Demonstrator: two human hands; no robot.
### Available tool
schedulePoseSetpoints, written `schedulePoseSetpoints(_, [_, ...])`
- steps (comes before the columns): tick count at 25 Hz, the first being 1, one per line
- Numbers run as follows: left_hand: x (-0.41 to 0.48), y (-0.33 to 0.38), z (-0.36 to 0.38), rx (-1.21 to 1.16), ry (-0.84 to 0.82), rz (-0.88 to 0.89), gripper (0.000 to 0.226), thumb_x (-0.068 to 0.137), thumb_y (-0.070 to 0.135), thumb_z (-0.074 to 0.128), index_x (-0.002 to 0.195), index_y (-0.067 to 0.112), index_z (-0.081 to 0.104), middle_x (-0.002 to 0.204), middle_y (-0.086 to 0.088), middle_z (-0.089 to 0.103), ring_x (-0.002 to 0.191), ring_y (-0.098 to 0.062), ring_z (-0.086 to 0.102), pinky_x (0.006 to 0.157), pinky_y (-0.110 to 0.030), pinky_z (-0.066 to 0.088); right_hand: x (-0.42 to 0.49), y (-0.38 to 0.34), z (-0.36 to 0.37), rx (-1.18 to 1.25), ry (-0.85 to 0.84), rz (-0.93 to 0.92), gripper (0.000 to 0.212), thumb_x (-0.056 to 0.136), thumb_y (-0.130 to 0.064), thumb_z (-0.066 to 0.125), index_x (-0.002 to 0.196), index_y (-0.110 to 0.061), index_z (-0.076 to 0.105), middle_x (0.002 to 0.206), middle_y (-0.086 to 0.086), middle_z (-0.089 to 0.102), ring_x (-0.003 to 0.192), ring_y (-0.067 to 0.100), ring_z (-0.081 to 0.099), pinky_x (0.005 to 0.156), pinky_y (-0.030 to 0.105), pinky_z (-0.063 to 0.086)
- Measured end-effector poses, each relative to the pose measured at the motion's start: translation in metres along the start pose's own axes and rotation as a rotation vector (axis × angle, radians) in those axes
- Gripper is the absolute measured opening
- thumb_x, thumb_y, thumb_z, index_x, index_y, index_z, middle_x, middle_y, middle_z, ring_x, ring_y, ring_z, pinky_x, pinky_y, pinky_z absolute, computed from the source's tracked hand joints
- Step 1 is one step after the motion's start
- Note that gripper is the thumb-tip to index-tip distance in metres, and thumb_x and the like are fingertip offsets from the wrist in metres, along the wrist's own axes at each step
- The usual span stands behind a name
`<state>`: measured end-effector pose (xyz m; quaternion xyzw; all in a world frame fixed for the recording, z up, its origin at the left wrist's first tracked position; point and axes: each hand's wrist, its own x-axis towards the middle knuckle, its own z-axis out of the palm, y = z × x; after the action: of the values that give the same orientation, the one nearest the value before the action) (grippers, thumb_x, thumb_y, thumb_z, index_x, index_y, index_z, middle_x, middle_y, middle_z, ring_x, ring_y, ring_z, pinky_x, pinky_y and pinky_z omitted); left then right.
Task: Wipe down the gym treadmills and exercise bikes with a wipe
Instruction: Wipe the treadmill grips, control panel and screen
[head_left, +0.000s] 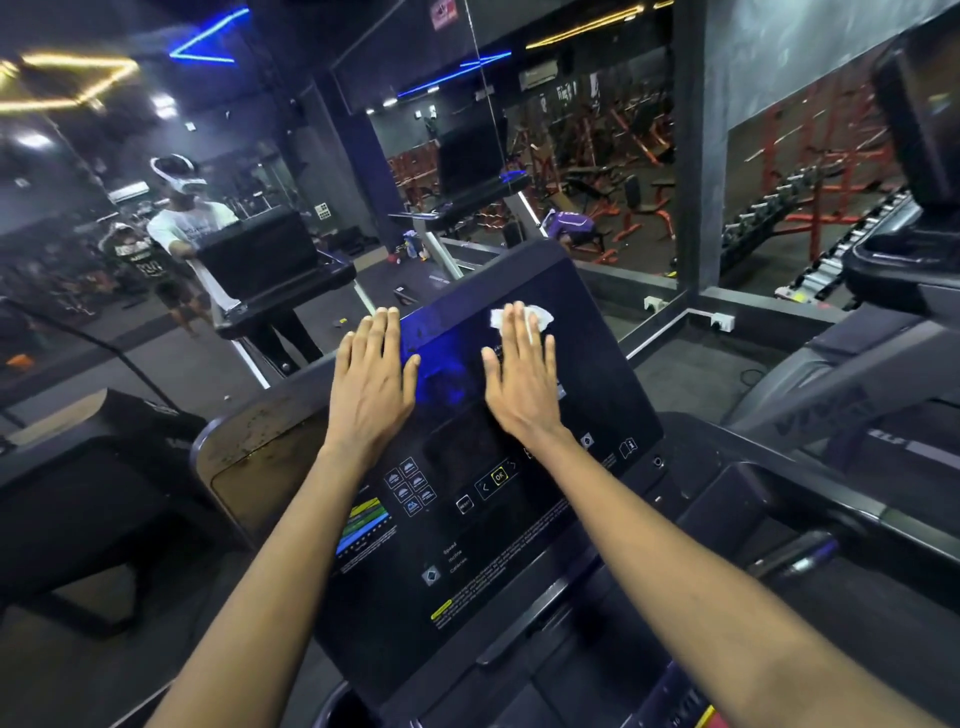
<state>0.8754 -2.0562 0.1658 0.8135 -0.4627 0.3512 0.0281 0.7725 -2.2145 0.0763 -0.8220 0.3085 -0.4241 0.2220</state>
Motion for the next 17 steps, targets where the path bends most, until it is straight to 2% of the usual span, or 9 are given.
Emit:
schedulePoseSetpoints(3, [0.012, 0.014, 0.003, -0.034, -0.04, 0.03, 0.065, 0.1, 0.038, 0.046, 0.15, -0.001, 0.029, 0.152, -0.02, 0.037, 0.141, -0.035, 0.034, 0.117, -0.046, 0.025, -0.023, 0.018, 0.002, 0.008, 0.004, 0.093, 0.064, 0.103, -0.045, 0.023, 0.158, -0.017, 0.004, 0.165, -0.001, 0.0, 0.152, 0.015, -0.004, 0.123, 0.046, 0.004])
schedulePoseSetpoints(5, [0.02, 0.021, 0.003, -0.049, -0.053, 0.035, 0.066, 0.099, 0.038, 0.049, 0.148, -0.002, 0.03, 0.15, -0.022, 0.039, 0.138, -0.036, 0.036, 0.116, -0.046, 0.026, -0.033, 0.018, 0.003, 0.046, -0.025, 0.08, 0.065, 0.103, -0.045, 0.023, 0.158, -0.015, 0.004, 0.165, 0.001, -0.003, 0.152, 0.017, -0.008, 0.123, 0.044, 0.001])
schedulePoseSetpoints(8, [0.025, 0.022, 0.003, -0.068, -0.048, 0.035, 0.067, 0.096, 0.037, 0.053, 0.147, -0.001, 0.034, 0.147, -0.021, 0.043, 0.135, -0.036, 0.04, 0.115, -0.044, 0.027, -0.023, 0.008, 0.0, 0.044, -0.093, -0.105, 0.065, 0.104, -0.042, 0.027, 0.157, -0.013, 0.003, 0.165, 0.001, -0.004, 0.151, 0.015, -0.012, 0.123, 0.041, -0.003])
schedulePoseSetpoints(11, [0.026, 0.021, 0.003, -0.075, -0.033, 0.041, 0.066, 0.096, 0.039, 0.052, 0.148, 0.001, 0.034, 0.147, -0.019, 0.043, 0.135, -0.035, 0.04, 0.114, -0.043, 0.027, 0.011, 0.002, -0.012, 0.004, -0.112, -0.244, 0.063, 0.105, -0.04, 0.029, 0.158, -0.016, 0.004, 0.165, -0.002, -0.002, 0.151, 0.014, -0.007, 0.123, 0.042, -0.001])
schedulePoseSetpoints(17, [0.031, 0.021, 0.004, -0.024, -0.055, 0.021, 0.067, 0.095, 0.045, 0.039, 0.148, 0.005, 0.035, 0.146, -0.018, 0.045, 0.132, -0.035, 0.044, 0.11, -0.043, 0.031, 0.043, 0.007, -0.013, 0.023, -0.033, -0.12, 0.064, 0.102, -0.04, 0.024, 0.158, -0.014, 0.004, 0.165, 0.0, -0.001, 0.152, 0.015, -0.004, 0.123, 0.043, 0.001])
